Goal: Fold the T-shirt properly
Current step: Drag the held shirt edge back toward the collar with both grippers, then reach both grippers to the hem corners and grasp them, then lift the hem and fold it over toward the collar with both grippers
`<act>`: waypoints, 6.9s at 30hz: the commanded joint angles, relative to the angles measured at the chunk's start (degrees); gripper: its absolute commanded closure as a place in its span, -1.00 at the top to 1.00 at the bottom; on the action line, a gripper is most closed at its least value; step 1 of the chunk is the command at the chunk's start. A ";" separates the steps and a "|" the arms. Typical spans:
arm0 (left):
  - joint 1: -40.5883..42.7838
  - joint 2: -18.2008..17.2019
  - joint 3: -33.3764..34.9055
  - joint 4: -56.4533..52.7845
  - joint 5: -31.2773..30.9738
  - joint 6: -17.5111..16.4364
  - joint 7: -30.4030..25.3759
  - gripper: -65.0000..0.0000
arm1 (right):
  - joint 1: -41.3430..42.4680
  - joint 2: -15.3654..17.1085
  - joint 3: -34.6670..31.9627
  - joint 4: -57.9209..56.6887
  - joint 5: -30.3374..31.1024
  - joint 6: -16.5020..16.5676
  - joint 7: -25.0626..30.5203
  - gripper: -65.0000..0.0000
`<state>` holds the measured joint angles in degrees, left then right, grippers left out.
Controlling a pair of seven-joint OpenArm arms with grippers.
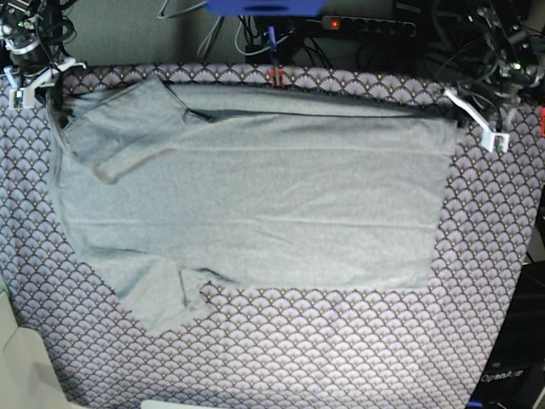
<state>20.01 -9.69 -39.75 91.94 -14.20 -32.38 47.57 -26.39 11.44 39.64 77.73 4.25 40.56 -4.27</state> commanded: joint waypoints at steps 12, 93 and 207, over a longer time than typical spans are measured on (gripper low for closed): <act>2.80 -0.99 -0.39 1.20 -0.18 0.60 -0.67 -0.71 | -0.82 0.29 3.83 1.25 -1.92 -0.56 -2.19 -0.32; -36.49 -2.66 0.05 -13.39 -3.61 -2.04 2.05 0.41 | 47.45 -3.31 4.27 -8.50 -37.09 -0.56 -2.45 0.05; -38.25 -1.52 13.94 -28.86 -8.00 14.05 -12.63 -1.00 | 42.17 -4.45 -0.21 -9.38 -37.61 -0.56 -0.69 -1.00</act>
<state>-16.71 -10.59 -25.85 62.15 -21.67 -17.82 36.27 14.52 6.42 39.38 67.29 -34.09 40.47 -6.17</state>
